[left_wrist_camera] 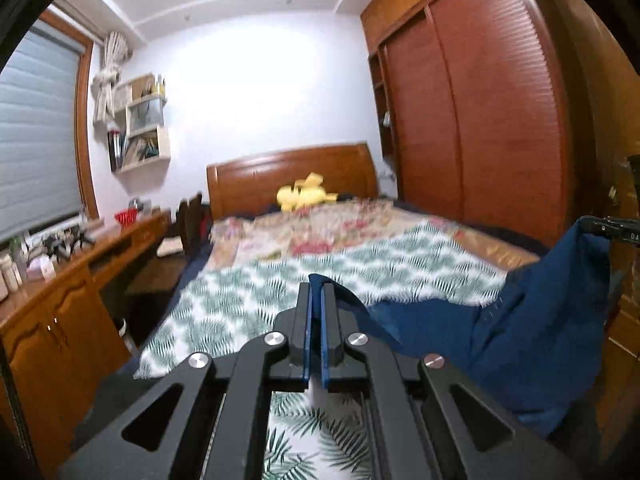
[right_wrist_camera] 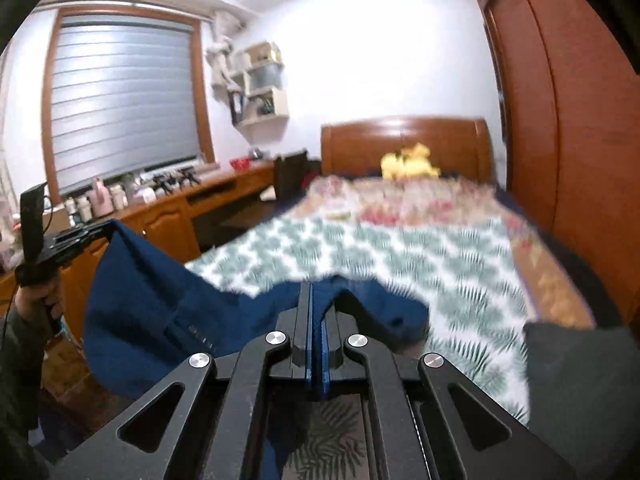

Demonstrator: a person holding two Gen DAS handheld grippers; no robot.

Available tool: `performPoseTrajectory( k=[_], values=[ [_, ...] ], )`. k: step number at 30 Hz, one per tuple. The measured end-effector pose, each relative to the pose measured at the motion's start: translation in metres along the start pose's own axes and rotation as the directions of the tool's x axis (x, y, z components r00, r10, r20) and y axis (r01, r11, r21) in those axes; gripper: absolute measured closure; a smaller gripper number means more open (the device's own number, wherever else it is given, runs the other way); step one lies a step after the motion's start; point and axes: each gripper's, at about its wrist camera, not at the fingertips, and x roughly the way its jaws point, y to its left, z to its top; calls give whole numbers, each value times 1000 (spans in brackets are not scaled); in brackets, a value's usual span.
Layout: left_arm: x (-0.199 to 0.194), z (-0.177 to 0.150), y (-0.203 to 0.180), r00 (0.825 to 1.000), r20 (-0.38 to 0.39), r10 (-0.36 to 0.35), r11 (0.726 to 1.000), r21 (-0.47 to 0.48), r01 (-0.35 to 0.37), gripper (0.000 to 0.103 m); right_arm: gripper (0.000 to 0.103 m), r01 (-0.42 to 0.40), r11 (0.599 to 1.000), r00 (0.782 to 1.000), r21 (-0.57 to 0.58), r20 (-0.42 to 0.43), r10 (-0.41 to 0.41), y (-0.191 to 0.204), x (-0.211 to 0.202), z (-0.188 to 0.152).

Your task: Fold large clothes

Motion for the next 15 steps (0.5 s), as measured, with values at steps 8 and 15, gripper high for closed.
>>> performPoseTrajectory(
  k=[8, 15],
  values=[
    [-44, 34, 8, 996, 92, 5, 1000, 8, -6, 103, 103, 73, 994, 993, -81, 99, -65, 13, -70, 41],
    [17, 8, 12, 1000, -14, 21, 1000, 14, -20, 103, 103, 116, 990, 993, -77, 32, -113, -9, -44, 22]
  ],
)
